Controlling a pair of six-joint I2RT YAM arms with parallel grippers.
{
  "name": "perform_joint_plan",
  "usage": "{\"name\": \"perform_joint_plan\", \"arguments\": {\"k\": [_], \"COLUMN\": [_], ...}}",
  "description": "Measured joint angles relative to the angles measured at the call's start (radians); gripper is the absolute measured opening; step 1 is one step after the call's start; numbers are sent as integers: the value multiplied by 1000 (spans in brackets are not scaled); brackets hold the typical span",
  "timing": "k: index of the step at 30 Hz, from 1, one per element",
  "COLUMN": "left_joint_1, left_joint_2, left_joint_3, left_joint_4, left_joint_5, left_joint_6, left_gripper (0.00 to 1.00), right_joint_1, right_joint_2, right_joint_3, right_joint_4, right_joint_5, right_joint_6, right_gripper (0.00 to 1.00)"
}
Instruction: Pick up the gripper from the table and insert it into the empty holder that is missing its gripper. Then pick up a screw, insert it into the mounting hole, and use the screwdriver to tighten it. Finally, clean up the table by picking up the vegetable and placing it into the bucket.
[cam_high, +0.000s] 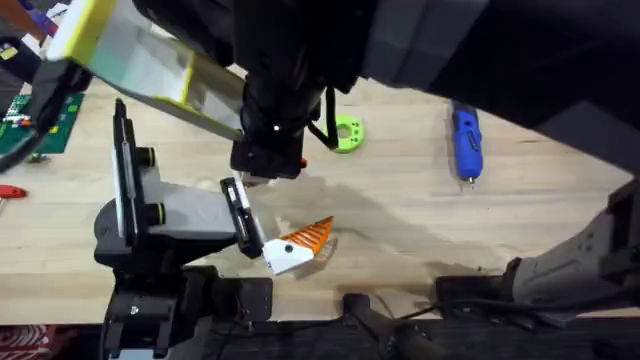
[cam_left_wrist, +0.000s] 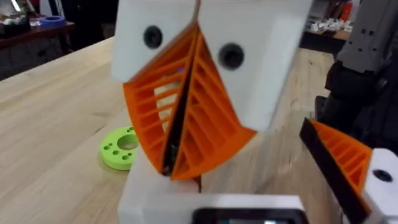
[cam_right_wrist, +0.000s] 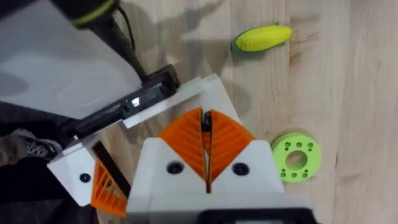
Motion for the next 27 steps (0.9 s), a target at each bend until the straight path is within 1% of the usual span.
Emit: {"name": "perform_joint_plan", "arguments": {"k": [8, 27], "left_joint_1": [0, 0], "left_joint_2": [0, 0], "left_joint_3": [0, 0], "left_joint_4": [-1, -1], "left_joint_5": [0, 0], "left_joint_6": [-12, -12], "left_gripper": [986, 986], "right_joint_1": [0, 0], "right_joint_2": [9, 9], "right_joint_3": [8, 9], "right_joint_4": [-4, -5], "right_joint_5": [0, 0], "right_joint_6": [0, 0], "right_gripper": [14, 4]}}
